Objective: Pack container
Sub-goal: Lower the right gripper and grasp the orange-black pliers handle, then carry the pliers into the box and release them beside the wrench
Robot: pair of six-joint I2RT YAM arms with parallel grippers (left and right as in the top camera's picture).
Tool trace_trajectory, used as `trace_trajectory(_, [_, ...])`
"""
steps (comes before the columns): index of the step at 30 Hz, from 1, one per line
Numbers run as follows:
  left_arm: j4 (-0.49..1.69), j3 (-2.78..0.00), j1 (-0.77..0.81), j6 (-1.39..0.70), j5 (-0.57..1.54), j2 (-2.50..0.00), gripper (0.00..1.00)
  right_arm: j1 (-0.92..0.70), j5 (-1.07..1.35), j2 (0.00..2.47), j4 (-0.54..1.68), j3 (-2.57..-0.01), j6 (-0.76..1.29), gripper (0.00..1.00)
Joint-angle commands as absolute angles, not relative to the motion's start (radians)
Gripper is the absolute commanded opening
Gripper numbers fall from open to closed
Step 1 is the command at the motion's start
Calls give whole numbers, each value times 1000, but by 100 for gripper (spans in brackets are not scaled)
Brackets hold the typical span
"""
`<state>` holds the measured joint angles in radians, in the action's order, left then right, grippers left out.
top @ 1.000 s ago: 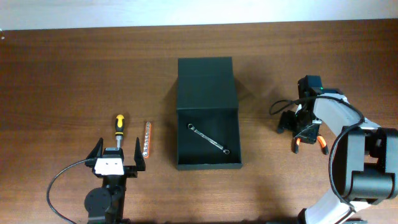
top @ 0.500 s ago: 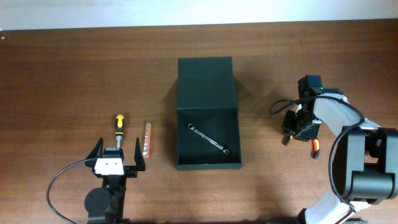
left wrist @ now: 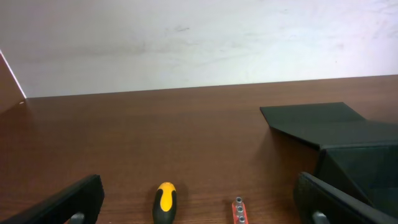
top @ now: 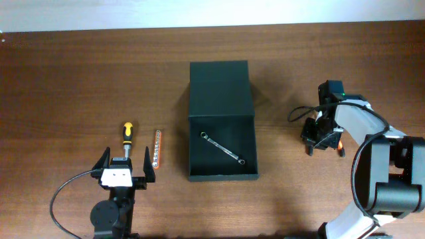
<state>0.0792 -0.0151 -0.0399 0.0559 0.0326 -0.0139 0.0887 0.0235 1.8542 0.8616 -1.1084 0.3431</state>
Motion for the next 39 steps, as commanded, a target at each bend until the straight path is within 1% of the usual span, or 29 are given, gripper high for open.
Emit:
trace_trajectory(1, [81, -9, -44, 53, 29, -6, 99, 85, 15, 1860, 860, -1101, 349, 14])
trace_trajectory(5, [81, -9, -44, 53, 29, -6, 99, 85, 23, 1860, 860, -1102, 349, 14])
trace_trajectory(6, [81, -9, -44, 53, 29, -6, 99, 85, 27, 1860, 860, -1102, 349, 12])
trace_trajectory(7, [81, -9, -44, 53, 29, -6, 99, 85, 35, 1860, 860, -1104, 348, 6])
trace_trajectory(8, [81, -9, -44, 53, 29, -6, 99, 85, 50, 1860, 866, -1113, 345, 4])
trace_trajectory(11, [81, -9, -44, 53, 29, -6, 99, 85, 80, 1860, 911, -1172, 345, 4])
trace_trajectory(14, [81, -9, -44, 53, 29, -6, 99, 80, 103, 1858, 990, -1286, 318, 4])
trace_trajectory(15, [81, -9, -44, 53, 29, -6, 99, 68, 139, 1858, 1053, -1380, 261, 4])
trace_trajectory(18, [81, -9, -44, 53, 29, -6, 99, 23, 189, 1858, 1168, -1547, 190, 4])
trace_trajectory(19, [81, -9, -44, 53, 29, -6, 99, -18, 212, 1858, 1233, -1644, 161, 4])
trace_trajectory(21, [81, -9, -44, 53, 29, -6, 99, -75, 254, 1858, 1298, -1741, 97, 4])
trace_trajectory(22, [81, -9, -44, 53, 29, -6, 99, -123, 274, 1858, 1336, -1798, 28, 4])
trace_trajectory(25, [81, -9, -44, 53, 29, -6, 99, -242, 272, 1858, 1403, -1877, -133, 4])
trace_trajectory(27, [81, -9, -44, 53, 29, -6, 99, -329, 230, 1858, 1422, -1890, -188, 4])
trace_trajectory(32, [81, -9, -44, 53, 29, -6, 99, -526, 102, 1859, 1441, -1864, -206, 4])
trace_trajectory(35, [81, -9, -44, 53, 29, -6, 99, -615, 101, 1859, 1456, -1843, -202, 4])
trace_trajectory(39, [81, -9, -44, 53, 29, -6, 99, -689, 101, 1859, 1467, -1830, -202, 4])
